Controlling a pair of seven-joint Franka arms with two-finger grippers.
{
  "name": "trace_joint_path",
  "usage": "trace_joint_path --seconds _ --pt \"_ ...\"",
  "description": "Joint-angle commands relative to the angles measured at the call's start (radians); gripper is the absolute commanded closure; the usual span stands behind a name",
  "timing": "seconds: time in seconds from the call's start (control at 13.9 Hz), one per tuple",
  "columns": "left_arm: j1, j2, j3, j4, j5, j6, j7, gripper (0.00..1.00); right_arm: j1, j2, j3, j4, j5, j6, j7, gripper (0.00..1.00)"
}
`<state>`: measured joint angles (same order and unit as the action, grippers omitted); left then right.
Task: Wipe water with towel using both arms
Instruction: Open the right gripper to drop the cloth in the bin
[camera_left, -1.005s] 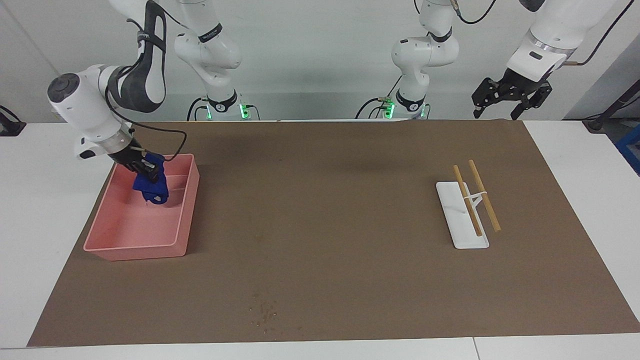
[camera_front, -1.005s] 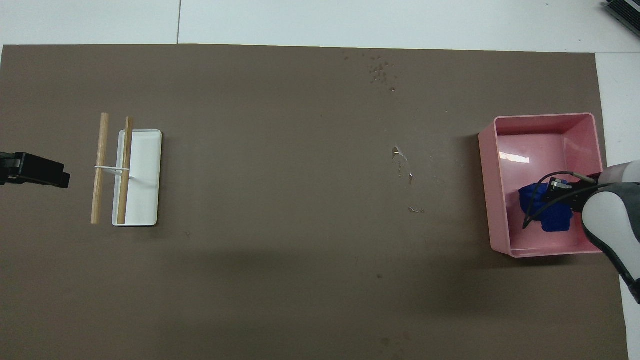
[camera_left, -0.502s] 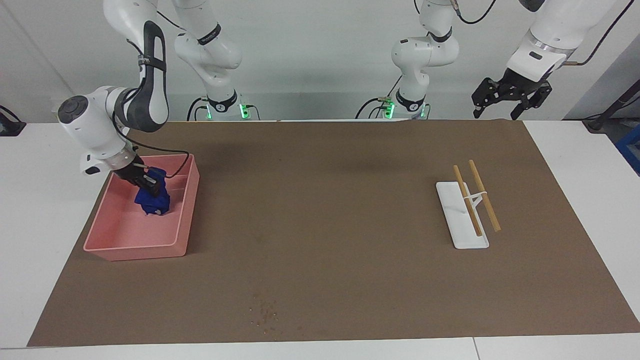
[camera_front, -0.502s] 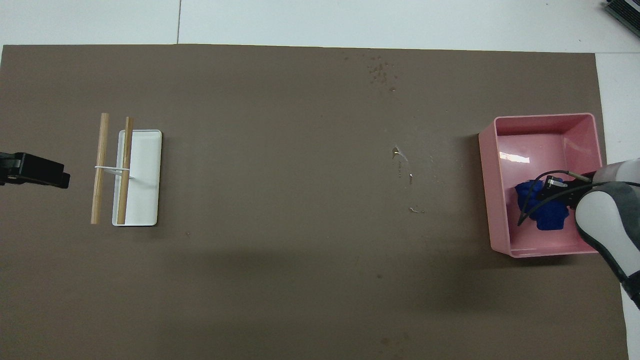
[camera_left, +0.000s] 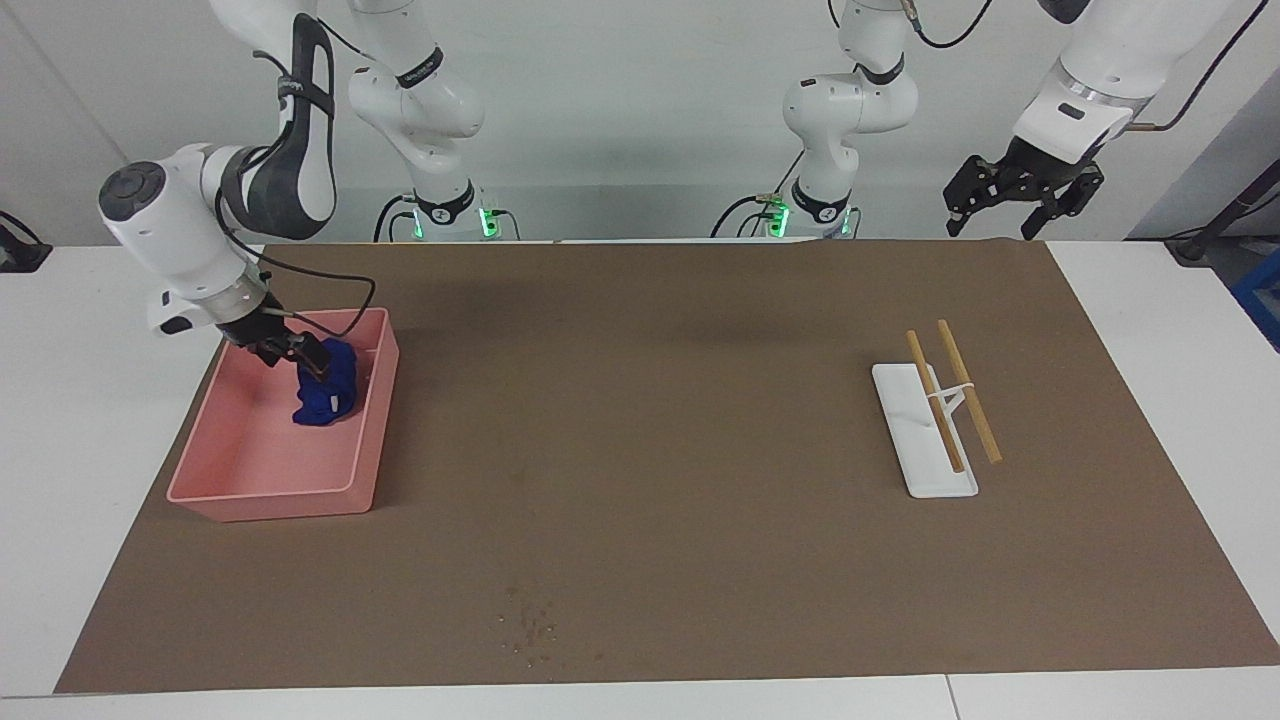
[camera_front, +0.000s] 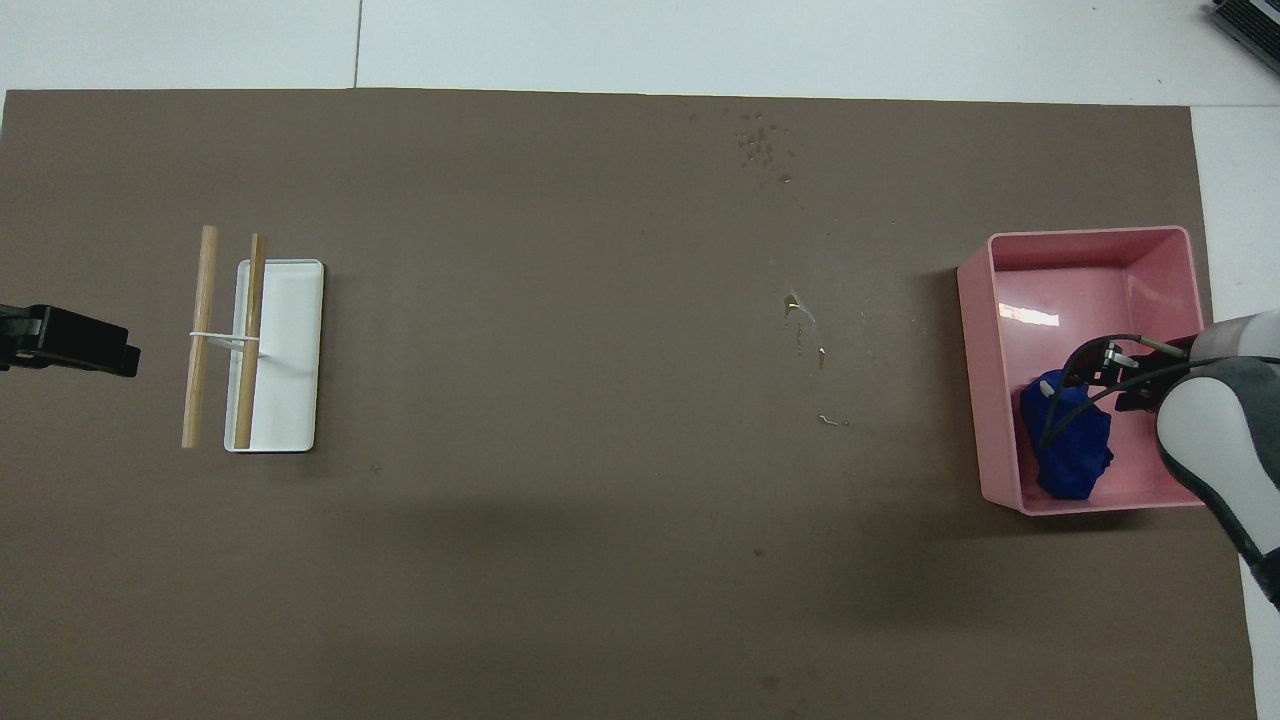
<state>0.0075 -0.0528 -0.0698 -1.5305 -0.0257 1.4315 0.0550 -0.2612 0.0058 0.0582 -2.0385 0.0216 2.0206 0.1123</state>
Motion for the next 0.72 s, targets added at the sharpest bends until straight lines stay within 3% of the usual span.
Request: trace_joint_path --seconds 0.0,0.29,0.65 --pt "0.002 -0.028 0.002 -0.027 -0.008 -0.010 -0.004 0.00 0.028 -0.023 0.015 0.139 -0.058 -0.150 -0.016 0.00" --pt "0.002 -0.028 0.002 -0.027 -0.008 -0.010 -0.004 0.00 0.124 -0.010 0.015 0.325 -0.065 -0.316 -0.020 0.00" --pt "0.002 -0.028 0.002 -0.027 -0.008 -0.010 -0.004 0.00 0.189 0.005 0.018 0.466 -0.065 -0.426 -0.010 0.00"
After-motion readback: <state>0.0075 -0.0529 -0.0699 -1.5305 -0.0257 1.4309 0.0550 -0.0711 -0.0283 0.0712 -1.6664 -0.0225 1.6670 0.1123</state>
